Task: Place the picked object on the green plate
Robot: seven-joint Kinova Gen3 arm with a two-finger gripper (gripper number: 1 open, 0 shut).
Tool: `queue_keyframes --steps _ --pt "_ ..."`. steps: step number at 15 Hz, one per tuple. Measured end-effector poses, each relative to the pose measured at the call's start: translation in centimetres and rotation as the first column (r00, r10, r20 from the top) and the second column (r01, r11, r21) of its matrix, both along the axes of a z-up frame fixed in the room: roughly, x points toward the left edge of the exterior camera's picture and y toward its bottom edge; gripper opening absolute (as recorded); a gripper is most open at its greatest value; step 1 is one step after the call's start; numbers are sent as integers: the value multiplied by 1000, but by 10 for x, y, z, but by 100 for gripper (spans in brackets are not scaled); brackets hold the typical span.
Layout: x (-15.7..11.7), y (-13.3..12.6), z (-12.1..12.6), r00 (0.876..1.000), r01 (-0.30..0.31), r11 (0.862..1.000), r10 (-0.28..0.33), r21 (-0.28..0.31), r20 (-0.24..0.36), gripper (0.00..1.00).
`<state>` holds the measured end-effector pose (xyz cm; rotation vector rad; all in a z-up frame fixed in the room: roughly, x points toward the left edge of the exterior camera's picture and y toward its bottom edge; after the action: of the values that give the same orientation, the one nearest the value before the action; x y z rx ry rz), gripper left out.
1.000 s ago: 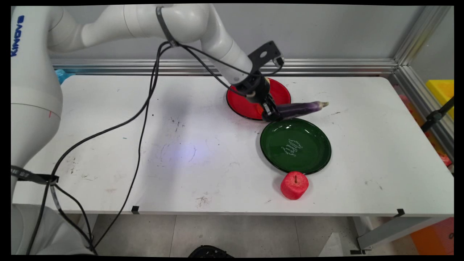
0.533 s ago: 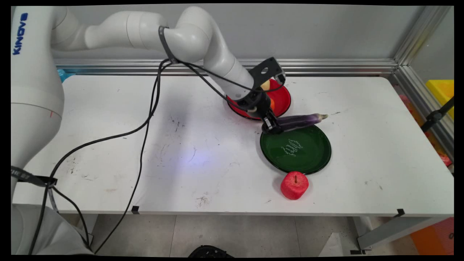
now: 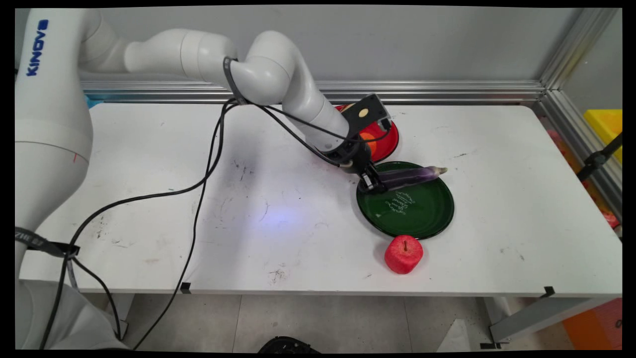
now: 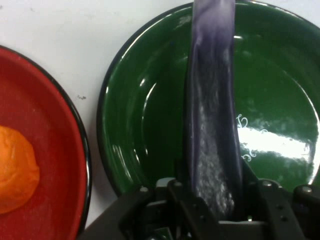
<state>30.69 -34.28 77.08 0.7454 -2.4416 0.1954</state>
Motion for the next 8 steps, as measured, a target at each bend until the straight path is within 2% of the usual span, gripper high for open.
queue_keyframes --steps 8 --pt "-2 -5 -21 1000 13 1000 -13 -23 9 0"
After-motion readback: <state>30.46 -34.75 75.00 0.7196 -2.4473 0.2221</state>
